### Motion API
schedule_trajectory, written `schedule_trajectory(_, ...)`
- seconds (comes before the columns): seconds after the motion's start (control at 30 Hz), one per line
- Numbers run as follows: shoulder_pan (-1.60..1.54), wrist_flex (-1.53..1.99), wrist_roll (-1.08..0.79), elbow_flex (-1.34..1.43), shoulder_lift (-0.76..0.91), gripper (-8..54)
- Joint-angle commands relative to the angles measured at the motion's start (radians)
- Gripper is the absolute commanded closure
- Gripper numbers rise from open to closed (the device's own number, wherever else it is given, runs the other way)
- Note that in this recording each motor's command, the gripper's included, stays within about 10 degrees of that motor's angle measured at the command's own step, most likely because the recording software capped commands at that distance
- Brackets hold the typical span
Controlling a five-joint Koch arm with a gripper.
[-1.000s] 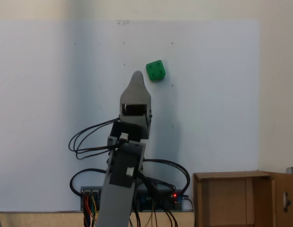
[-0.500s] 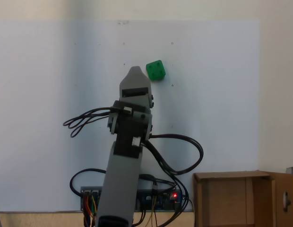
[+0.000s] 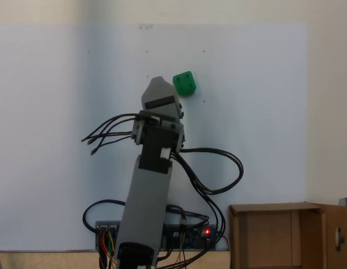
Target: Grasp a green dice and put it in the bin.
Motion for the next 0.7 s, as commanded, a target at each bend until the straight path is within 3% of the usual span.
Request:
schedule_trajectory(0.0, 0.026, 0.002, -0.132, -0.064, 0.005, 0.9)
schedule_trajectory(0.67, 0.067, -0.140, -0.179, -0.064, -0.161, 1.4)
